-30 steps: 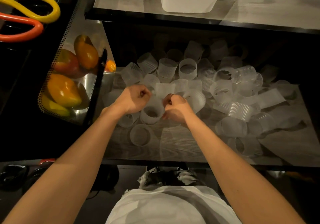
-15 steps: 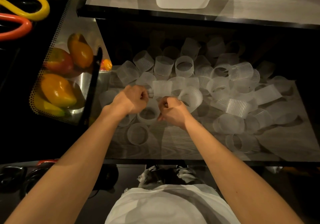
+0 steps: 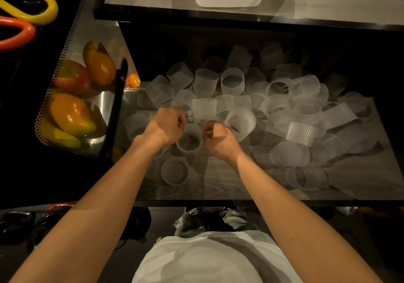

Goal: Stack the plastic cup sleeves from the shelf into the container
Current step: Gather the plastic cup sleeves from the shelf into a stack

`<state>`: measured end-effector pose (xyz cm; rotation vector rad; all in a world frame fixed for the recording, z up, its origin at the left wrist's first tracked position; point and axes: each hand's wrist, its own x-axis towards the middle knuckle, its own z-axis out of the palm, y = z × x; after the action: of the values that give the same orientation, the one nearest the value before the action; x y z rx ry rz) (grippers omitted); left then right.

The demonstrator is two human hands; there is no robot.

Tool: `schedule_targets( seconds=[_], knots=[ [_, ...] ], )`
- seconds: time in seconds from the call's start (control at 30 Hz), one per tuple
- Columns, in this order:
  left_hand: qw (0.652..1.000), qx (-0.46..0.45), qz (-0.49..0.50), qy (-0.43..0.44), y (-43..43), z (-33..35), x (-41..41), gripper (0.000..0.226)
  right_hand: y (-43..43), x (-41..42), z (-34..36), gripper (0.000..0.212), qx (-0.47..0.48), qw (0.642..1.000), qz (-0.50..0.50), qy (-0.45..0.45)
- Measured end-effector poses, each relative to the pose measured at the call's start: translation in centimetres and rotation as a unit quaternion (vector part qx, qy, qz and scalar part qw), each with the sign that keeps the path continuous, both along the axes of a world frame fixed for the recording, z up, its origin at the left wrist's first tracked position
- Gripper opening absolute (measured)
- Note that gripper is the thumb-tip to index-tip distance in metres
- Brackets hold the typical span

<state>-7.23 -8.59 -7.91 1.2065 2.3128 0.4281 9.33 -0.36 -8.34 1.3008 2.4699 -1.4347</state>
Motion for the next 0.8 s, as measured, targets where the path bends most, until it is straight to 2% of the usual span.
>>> schedule_targets(
  seconds=[0.13,0.23,0.3,0.37,0.47,0.57,0.67,0.8],
  knots=[
    [0.998,-0.059,-0.017,-0.001,0.1,-0.8,0.1,0.010,-0.3,0.1,0.2,0.007,-0.001,0.999,0.020,-0.036],
    [0.996,-0.081,-0.028,-0.018,0.2,-0.9,0.2,0.017,-0.8,-0.3,0.2,0.011,-0.041,0.996,0.053,-0.059],
    [0.996,-0.082,-0.039,-0.018,0.3,-0.8,0.4,0.022,-1.2,-0.5,0.1,0.016,-0.086,0.994,0.037,-0.048],
    [0.997,-0.069,-0.037,-0.015,0.4,-0.5,0.5,0.027,-1.1,-0.6,0.2,0.018,-0.088,0.995,0.024,-0.029],
    [1.000,-0.014,-0.008,-0.026,0.7,0.7,-0.1,0.027,-0.5,-1.0,1.2,0.023,-0.076,0.997,-0.012,-0.016],
    [0.994,0.071,0.030,-0.076,1.5,2.8,-0.7,0.016,0.7,-1.4,3.3,0.020,-0.065,0.996,-0.049,0.030],
    [0.971,0.174,0.081,-0.140,2.6,5.4,-0.1,0.015,2.6,-0.7,6.2,0.016,-0.030,0.995,-0.070,0.071],
    [0.939,0.250,0.068,-0.227,4.6,8.3,2.6,0.019,5.2,1.8,8.7,0.023,0.068,0.983,-0.140,0.093]
  ],
)
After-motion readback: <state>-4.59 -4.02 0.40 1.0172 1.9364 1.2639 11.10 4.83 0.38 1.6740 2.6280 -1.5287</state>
